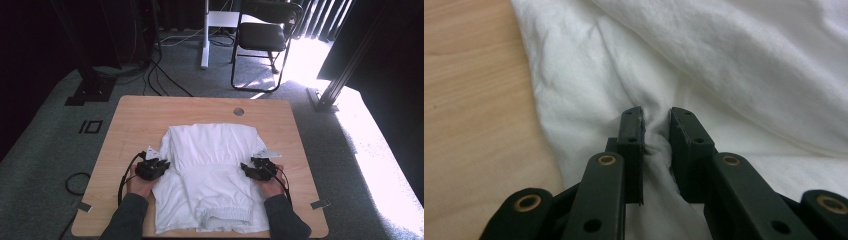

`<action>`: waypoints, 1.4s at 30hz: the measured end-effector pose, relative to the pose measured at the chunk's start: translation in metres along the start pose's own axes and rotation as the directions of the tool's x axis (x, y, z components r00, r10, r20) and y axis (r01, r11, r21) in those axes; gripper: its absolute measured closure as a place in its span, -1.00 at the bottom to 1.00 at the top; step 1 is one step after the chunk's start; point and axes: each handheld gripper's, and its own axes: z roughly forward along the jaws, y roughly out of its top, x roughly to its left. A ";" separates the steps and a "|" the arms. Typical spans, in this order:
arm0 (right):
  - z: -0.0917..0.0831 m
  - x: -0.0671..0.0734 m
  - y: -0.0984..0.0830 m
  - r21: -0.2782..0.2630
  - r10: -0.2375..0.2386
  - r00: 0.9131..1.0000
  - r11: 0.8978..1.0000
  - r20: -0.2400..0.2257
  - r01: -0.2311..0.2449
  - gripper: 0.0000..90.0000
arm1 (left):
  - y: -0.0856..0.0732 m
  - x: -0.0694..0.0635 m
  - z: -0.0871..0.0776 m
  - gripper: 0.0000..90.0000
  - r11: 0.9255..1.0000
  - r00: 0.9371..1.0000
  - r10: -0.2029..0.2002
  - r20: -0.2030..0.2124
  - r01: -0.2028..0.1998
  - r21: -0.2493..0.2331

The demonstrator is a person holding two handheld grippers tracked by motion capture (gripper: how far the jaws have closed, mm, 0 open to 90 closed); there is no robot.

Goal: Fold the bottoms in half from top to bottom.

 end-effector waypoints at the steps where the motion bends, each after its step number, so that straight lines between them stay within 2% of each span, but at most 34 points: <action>1: -0.002 0.001 -0.002 0.000 -0.001 1.000 1.000 -0.004 0.001 0.03 | -0.002 -0.002 -0.001 0.73 1.000 1.000 0.005 0.001 -0.005 0.000; 4: -0.008 0.004 -0.008 -0.001 0.009 1.000 1.000 -0.006 -0.009 0.02 | -0.006 -0.008 -0.006 0.73 1.000 1.000 0.017 0.006 -0.017 0.005; 9: -0.018 0.009 -0.015 0.005 0.007 1.000 1.000 -0.009 -0.007 0.03 | -0.015 -0.013 -0.014 0.72 1.000 1.000 0.010 0.012 -0.010 0.000; 12: -0.024 0.012 -0.020 0.013 0.014 1.000 1.000 -0.011 -0.014 0.04 | -0.015 -0.015 -0.017 0.72 1.000 1.000 0.009 0.013 -0.009 0.020; 14: -0.028 0.015 -0.021 0.030 0.016 1.000 0.999 -0.013 -0.016 0.04 | -0.013 -0.015 -0.019 0.64 1.000 1.000 0.006 0.001 -0.006 0.022; 16: -0.033 0.015 -0.020 0.064 0.023 1.000 0.998 -0.020 -0.022 0.09 | -0.004 -0.012 -0.025 0.46 0.999 0.999 -0.028 -0.016 0.027 -0.027; 17: -0.035 0.014 -0.018 0.067 0.030 0.999 0.997 -0.026 -0.028 0.05 | 0.002 -0.009 -0.028 0.37 0.997 0.999 -0.047 -0.019 0.046 -0.059; 19: -0.038 0.009 -0.012 0.028 0.037 0.999 0.999 -0.005 -0.036 -0.05 | 0.020 -0.002 -0.034 0.20 0.989 0.996 -0.083 -0.018 0.080 -0.122; 21: -0.040 -0.001 0.000 -0.008 0.072 0.997 0.997 0.016 -0.071 -0.14 | 0.040 0.005 -0.036 0.08 0.980 0.995 -0.096 0.002 0.095 -0.172; 23: -0.037 -0.013 0.014 -0.023 0.102 0.995 0.995 0.024 -0.101 -0.24 | 0.058 0.014 -0.028 -0.05 0.974 0.993 -0.118 0.029 0.121 -0.192; 24: -0.033 -0.019 0.021 -0.022 0.113 0.993 0.993 0.027 -0.113 -0.27 | 0.066 0.018 -0.022 -0.15 0.973 0.991 -0.128 0.045 0.134 -0.186; 25: -0.028 -0.025 0.028 -0.025 0.125 0.992 0.992 0.032 -0.125 -0.31 | 0.072 0.022 -0.015 -0.17 0.972 0.989 -0.139 0.049 0.146 -0.185; 27: -0.017 -0.038 0.039 -0.027 0.161 0.987 0.987 0.032 -0.160 -0.35 | 0.079 0.029 0.000 -0.24 0.972 0.986 -0.159 0.043 0.164 -0.171; 31: 0.006 -0.057 0.057 -0.020 0.224 0.974 0.974 0.018 -0.224 -0.46 | 0.078 0.039 0.027 -0.38 0.970 0.977 -0.209 0.048 0.213 -0.121; 33: 0.017 -0.065 0.063 -0.008 0.248 0.968 0.969 0.027 -0.247 -0.51 | 0.074 0.042 0.040 -0.42 0.969 0.973 -0.231 0.029 0.233 -0.082; 36: 0.031 -0.072 0.065 0.013 0.267 0.962 0.963 0.051 -0.268 -0.55 | 0.070 0.047 0.050 -0.49 0.963 0.965 -0.262 0.024 0.262 -0.055; 38: 0.038 -0.072 0.064 0.036 0.275 0.960 0.960 0.056 -0.277 -0.58 | 0.069 0.049 0.054 -0.53 0.963 0.964 -0.265 0.027 0.265 -0.036; 39: 0.042 -0.072 0.063 0.046 0.269 0.961 0.961 0.068 -0.272 -0.58 | 0.069 0.049 0.055 -0.57 0.965 0.966 -0.259 0.012 0.259 -0.028; 41: 0.046 -0.072 0.061 0.052 0.279 0.958 0.958 0.068 -0.283 -0.58 | 0.068 0.052 0.058 -0.59 0.962 0.962 -0.273 0.022 0.273 -0.003; 42: 0.047 -0.072 0.060 0.052 0.282 0.957 0.957 0.065 -0.286 -0.58 | 0.068 0.052 0.060 -0.61 0.963 0.963 -0.270 0.011 0.270 0.007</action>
